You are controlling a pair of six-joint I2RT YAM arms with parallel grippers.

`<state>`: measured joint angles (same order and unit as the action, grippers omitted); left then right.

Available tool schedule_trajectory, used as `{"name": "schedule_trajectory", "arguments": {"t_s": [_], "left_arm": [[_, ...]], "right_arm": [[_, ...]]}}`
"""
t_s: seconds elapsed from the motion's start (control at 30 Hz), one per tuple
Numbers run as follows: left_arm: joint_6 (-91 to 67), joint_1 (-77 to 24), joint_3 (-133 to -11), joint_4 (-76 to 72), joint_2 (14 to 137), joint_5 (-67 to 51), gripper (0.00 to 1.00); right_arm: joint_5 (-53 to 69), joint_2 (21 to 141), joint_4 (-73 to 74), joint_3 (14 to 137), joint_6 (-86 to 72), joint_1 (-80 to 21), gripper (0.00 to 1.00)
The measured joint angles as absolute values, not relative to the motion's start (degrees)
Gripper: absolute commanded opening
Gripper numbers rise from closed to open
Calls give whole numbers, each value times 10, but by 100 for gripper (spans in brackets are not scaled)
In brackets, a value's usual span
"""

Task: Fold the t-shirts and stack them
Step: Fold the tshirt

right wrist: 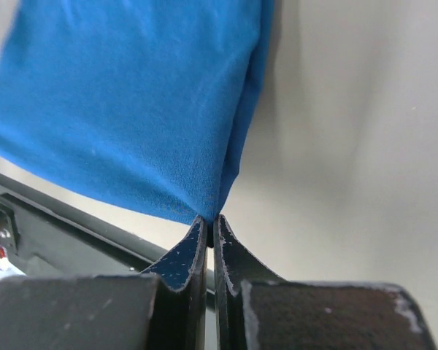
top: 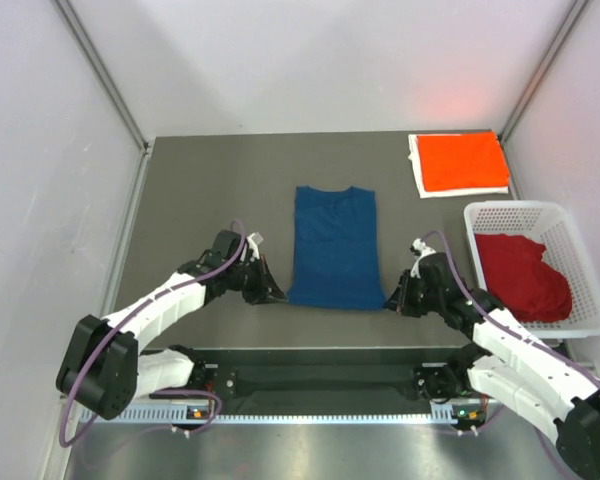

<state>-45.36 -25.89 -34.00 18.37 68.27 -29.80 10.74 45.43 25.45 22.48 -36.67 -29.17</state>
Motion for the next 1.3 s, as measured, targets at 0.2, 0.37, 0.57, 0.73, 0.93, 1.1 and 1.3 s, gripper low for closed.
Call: {"name": "schedule_trajectory", "arguments": {"t_s": [0.2, 0.37, 0.57, 0.73, 0.93, 1.1, 1.3], "left_arm": [[-450, -260, -384, 227, 683, -268, 0], [-442, -260, -459, 250, 688, -236, 0], [-426, -260, -549, 279, 733, -201, 0], [-406, -253, -630, 289, 800, -183, 0], [-386, -233, -744, 303, 898, -168, 0], [-377, -207, -825, 300, 984, -178, 0], [-376, -170, -912, 288, 1076, -203, 0]], "right_arm": [[88, 453, 291, 282, -364, -294, 0], [65, 479, 313, 339, -354, -295, 0], [30, 525, 324, 396, -336, -295, 0], [11, 589, 327, 458, -314, -286, 0], [5, 680, 319, 538, -279, -253, 0], [14, 782, 308, 620, -250, -218, 0], [30, 885, 298, 723, -224, -195, 0]]}}
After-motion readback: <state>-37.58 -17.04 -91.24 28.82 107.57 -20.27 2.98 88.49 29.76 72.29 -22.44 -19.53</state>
